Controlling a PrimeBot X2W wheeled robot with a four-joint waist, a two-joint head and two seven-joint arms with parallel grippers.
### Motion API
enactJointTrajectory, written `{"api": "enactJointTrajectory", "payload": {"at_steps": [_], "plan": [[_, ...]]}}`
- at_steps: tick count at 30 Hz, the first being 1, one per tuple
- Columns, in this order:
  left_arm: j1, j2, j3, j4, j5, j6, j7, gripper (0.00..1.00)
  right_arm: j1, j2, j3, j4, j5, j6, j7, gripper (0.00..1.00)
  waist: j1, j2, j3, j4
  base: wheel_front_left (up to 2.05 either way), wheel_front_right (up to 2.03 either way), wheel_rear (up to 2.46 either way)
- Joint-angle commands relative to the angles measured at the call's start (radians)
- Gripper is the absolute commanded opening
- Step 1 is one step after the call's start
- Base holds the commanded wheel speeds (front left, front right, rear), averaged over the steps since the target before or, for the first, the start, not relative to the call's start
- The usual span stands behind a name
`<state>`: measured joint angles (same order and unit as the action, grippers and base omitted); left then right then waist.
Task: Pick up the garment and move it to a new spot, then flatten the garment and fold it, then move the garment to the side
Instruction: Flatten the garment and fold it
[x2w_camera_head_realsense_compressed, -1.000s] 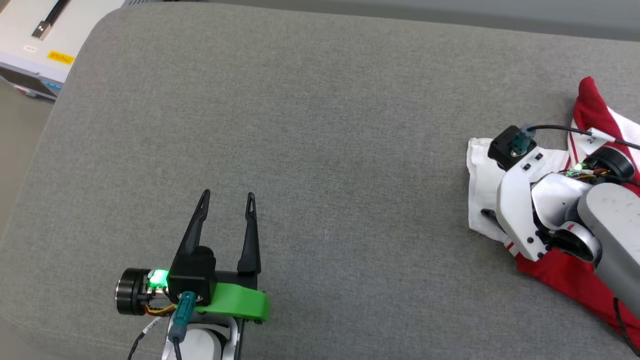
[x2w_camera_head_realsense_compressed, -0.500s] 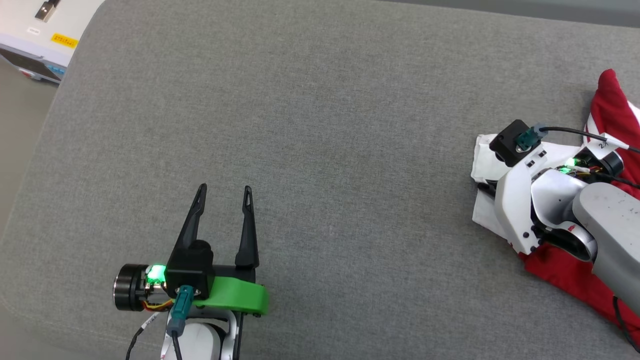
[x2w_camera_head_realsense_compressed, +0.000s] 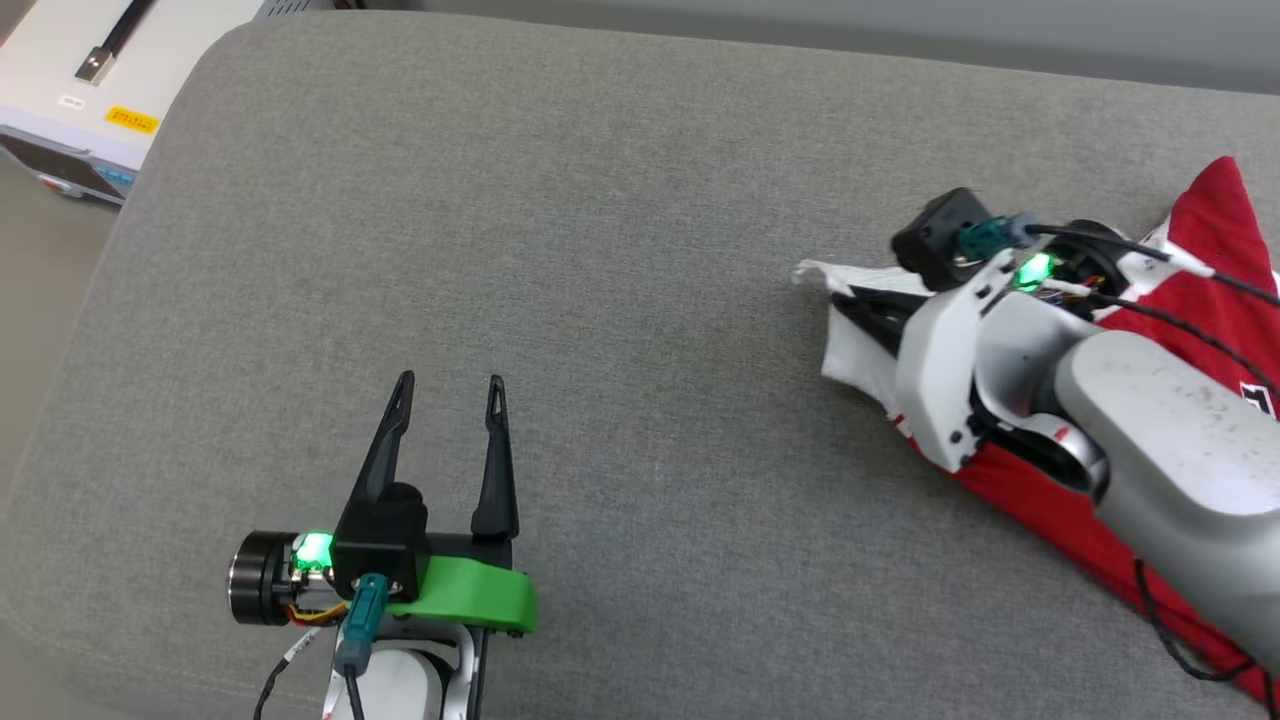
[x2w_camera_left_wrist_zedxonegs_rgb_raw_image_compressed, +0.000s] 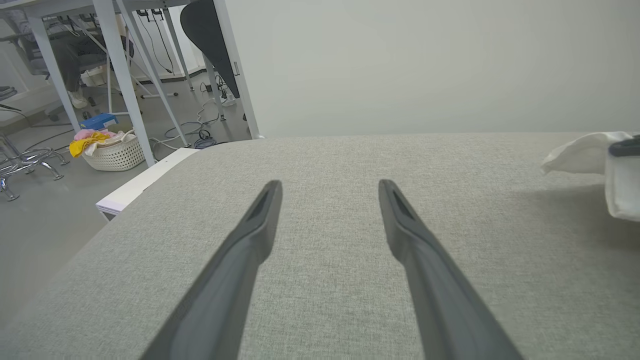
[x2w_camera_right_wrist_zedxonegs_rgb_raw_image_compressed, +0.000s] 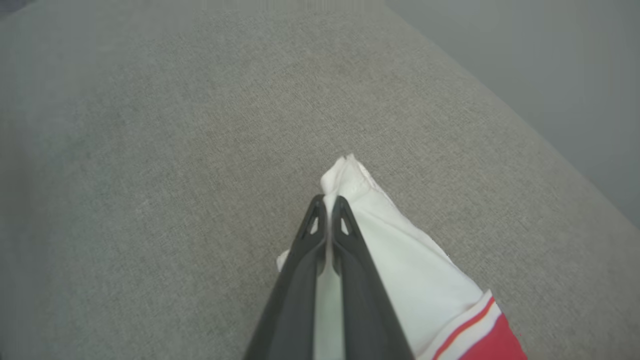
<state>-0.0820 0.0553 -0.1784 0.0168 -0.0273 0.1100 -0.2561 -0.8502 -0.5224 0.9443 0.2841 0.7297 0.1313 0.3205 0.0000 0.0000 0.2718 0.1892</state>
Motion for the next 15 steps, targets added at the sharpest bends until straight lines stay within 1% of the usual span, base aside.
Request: {"api": "enactJointTrajectory", "payload": {"at_steps": [1,8,11,15], "plan": [[0.010,-0.004,0.000,-0.002,-0.003,0.002,-0.006,1.00,-0.026,0.031,0.017,-0.001,-0.015,-0.001,-0.008,0.00,0.0000,0.0000,0.004,0.017,0.00,0.00,0.00],[0.013,-0.004,-0.004,0.002,-0.012,0.009,-0.006,1.00,-0.056,0.165,0.110,0.062,-0.035,-0.001,-0.039,0.00,0.0000,0.0000,0.014,0.062,0.00,0.00,0.00],[0.012,-0.005,-0.009,0.003,-0.017,0.014,-0.006,1.00,-0.060,0.222,0.180,0.110,-0.038,-0.001,-0.057,0.00,0.0000,0.0000,0.020,0.080,0.00,0.00,0.00],[0.012,-0.005,-0.016,0.004,-0.029,0.022,-0.006,1.00,-0.040,0.278,0.280,0.155,-0.017,-0.001,-0.069,0.00,0.0000,0.0000,0.026,0.095,0.00,0.00,0.00]]}}
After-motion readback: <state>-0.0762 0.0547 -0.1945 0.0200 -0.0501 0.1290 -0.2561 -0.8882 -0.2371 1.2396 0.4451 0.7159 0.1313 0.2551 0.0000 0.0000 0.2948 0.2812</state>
